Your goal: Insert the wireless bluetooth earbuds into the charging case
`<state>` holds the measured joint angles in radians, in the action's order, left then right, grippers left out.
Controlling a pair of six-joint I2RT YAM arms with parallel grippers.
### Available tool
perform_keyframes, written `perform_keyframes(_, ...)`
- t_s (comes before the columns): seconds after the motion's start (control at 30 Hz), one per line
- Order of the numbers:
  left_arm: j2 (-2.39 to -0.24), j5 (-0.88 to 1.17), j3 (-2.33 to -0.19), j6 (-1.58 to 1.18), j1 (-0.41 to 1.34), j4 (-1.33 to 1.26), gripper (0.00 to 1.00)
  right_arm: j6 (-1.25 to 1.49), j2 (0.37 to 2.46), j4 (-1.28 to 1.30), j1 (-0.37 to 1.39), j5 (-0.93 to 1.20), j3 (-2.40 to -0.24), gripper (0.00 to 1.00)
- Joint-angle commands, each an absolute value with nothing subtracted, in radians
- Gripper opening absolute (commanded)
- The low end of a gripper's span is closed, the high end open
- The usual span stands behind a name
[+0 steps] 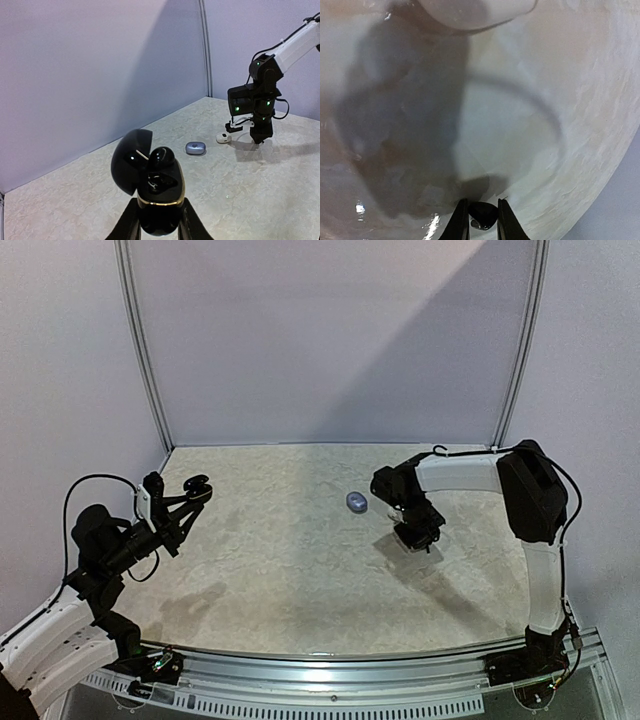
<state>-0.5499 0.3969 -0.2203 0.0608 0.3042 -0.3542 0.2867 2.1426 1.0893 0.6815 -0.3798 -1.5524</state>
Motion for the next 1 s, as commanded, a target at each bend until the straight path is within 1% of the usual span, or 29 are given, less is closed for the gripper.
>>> perform_keyframes(0.0,-0.545,0.402,-0.209,0.077,0.291,-0.351,0.00,0.292,2.213,1.154,0.721,-0.526,-1.592,0.03)
perform_keyframes(0.17,-0.548,0.402,-0.209,0.078,0.290,-0.351,0.00,0.305,2.273,1.162,0.761,-0.495,-1.637,0.08)
perform_keyframes(0.27,-0.548,0.401,-0.209,0.078,0.290,-0.351,0.00,0.326,2.282,1.158,0.775,-0.456,-1.652,0.13)
perform_keyframes(0.5,-0.549,0.402,-0.209,0.077,0.291,-0.352,0.00,0.352,2.295,1.166,0.802,-0.424,-1.686,0.21)
perform_keyframes(0.97,-0.550,0.403,-0.209,0.074,0.290,-0.353,0.00,0.385,2.307,1.155,0.837,-0.359,-1.698,0.28)
